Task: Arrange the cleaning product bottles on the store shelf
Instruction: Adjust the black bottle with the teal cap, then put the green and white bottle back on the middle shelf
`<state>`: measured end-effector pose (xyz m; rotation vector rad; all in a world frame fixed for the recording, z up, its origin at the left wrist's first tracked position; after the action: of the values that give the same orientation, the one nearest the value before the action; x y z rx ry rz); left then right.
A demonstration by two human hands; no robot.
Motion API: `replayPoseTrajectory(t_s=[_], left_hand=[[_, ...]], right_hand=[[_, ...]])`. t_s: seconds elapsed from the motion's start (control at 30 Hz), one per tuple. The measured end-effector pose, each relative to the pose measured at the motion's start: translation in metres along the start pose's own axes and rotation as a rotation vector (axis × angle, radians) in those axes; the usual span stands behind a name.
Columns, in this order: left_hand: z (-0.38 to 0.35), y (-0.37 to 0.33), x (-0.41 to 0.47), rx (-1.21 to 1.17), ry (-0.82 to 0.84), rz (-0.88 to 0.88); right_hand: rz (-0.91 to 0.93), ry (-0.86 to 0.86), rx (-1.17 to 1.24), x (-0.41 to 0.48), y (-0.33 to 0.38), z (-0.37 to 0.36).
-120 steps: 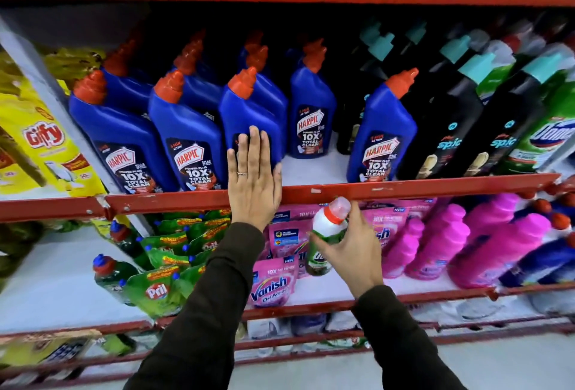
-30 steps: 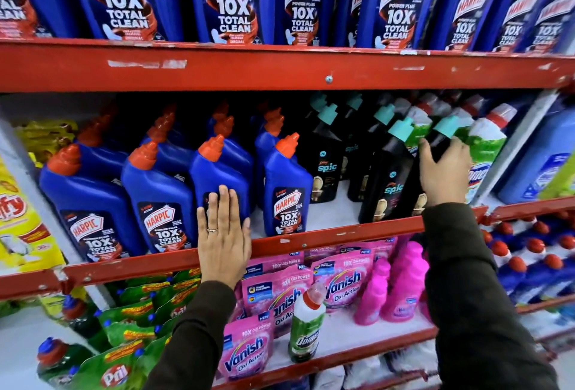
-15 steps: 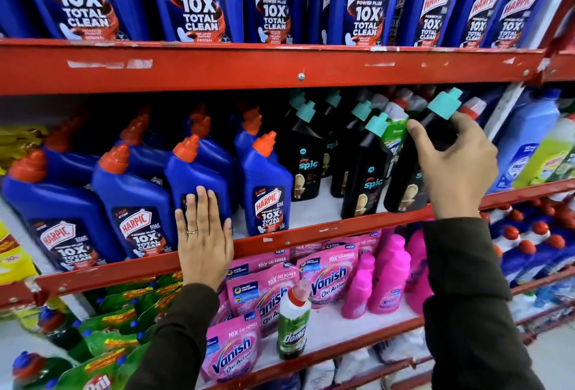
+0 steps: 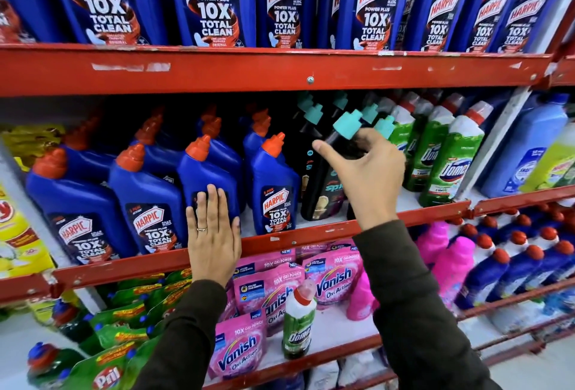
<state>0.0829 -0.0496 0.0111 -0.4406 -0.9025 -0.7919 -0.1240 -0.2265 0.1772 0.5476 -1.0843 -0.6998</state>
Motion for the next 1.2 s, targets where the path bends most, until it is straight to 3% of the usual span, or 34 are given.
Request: replayPoseTrajectory(t_s=[0.33,0.47,0.67,0.8,0.93,1.0,1.07,1.2], left_hand=[[-0.003,0.001,0.0,0.008,0.009,0.004],[-0.002,0.001,0.0,0.013,0.006,0.006],[0.001,0.0,0.001,0.025,0.007,0.015],[0.0,-0.001,0.003,0.085,0.015,0.024],[-0.001,0.002,0.002,0.095,0.041,0.061],[-0.002,0.002,0.001,0.099,0.047,0.062],[-0.001,0.0,0.001,0.1,0.041,0.046],[0.0,-0.002,0.001,0.096,0.022,0.038]], right_hand=[[-0.059,0.149,-0.159,0.011,-0.019,-0.027],[-0.028,0.265,-0.098,0.011,-0.028,-0.042],[0.159,0.15,0.04,-0.018,-0.035,-0.043],[0.188,0.295,0.109,-0.068,-0.051,-0.063],[-0.121,0.8,-0.132,-0.142,-0.114,-0.116],[-0.293,0.965,-0.301,-0.177,-0.148,-0.129],[-0.377,0.962,-0.337,-0.199,-0.169,-0.132],[-0.335,0.826,-0.277,-0.206,-0.18,-0.129]])
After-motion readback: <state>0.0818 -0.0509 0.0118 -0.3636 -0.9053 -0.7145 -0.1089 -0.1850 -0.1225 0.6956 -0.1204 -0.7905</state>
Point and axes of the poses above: each hand's wrist, its own x-axis towards the middle knuckle, its own z-axis out of the back of the hand, y = z × x, the point moved 8 cm from there along x, towards the middle knuckle, and after that the axes turned 9 degrees about y, right-handed, at the moved point
